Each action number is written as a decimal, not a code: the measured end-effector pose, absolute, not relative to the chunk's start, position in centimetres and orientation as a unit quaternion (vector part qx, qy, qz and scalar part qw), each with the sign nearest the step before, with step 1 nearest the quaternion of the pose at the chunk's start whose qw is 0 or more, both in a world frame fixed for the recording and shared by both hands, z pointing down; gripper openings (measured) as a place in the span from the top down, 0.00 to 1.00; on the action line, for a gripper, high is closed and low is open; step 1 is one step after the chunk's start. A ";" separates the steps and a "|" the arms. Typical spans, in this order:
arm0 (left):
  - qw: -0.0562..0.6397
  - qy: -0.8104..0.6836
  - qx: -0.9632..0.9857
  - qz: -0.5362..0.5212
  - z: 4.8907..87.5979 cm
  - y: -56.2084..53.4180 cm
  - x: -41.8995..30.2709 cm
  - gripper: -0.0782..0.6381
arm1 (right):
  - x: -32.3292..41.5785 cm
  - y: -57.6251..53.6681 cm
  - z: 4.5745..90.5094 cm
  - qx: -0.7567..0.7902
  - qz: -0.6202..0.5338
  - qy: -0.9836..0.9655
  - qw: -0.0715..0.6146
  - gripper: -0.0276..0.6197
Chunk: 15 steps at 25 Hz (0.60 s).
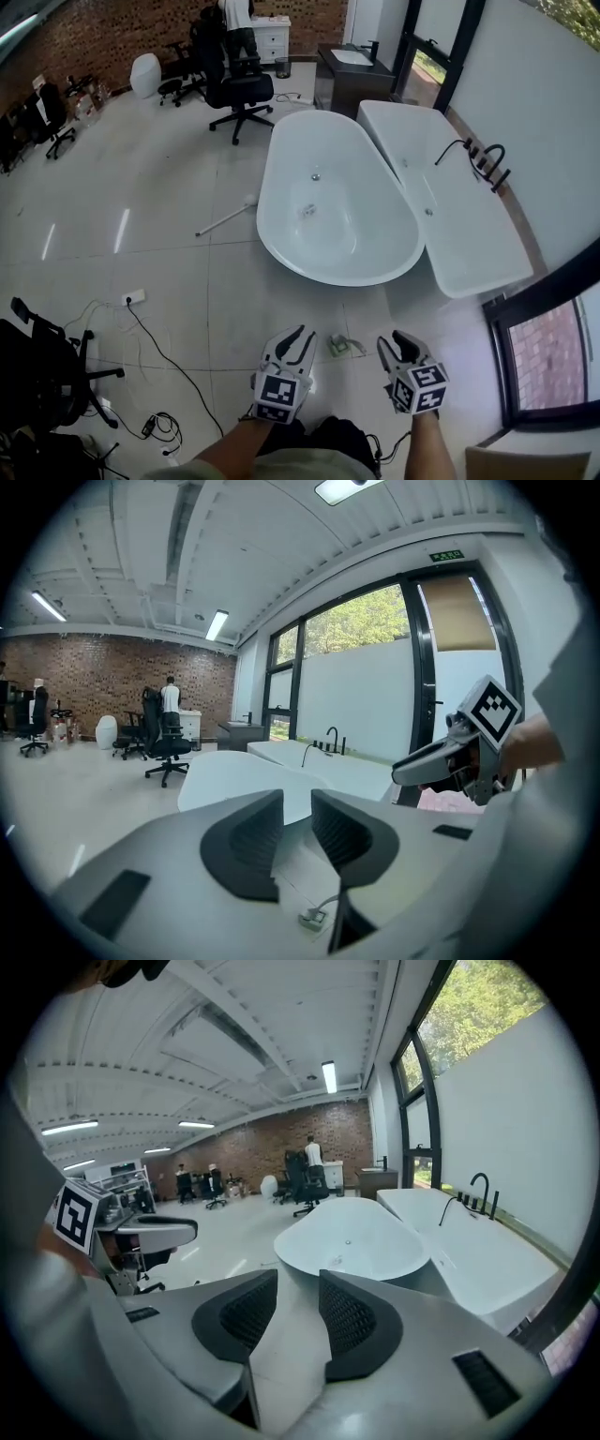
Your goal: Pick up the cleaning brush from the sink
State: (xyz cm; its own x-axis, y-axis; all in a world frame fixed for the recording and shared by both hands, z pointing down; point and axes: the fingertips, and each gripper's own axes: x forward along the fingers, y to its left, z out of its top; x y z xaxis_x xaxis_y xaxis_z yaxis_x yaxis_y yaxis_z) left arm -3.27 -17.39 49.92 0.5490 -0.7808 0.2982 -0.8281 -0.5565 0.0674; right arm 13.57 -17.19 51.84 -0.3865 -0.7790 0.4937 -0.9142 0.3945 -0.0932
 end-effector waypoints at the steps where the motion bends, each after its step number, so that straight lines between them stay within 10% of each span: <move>1: 0.101 -0.457 0.876 0.121 50.9 -18.1 -2.8 0.78 | 13.6 -18.1 53.1 0.515 0.182 -0.813 0.200 0.76; 15: 0.126 -0.495 0.847 0.146 75.5 -29.7 3.7 0.75 | 18.2 -31.6 89.4 0.376 0.257 -0.796 0.398 0.54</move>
State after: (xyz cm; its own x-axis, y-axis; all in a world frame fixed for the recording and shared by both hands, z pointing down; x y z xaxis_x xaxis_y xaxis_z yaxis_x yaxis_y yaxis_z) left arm 3.72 -29.71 75.53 0.4667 -0.8022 0.3723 -0.8759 -0.4774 0.0693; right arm 18.22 -31.60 89.38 -0.4005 -0.3944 0.8271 -0.8033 0.5854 -0.1099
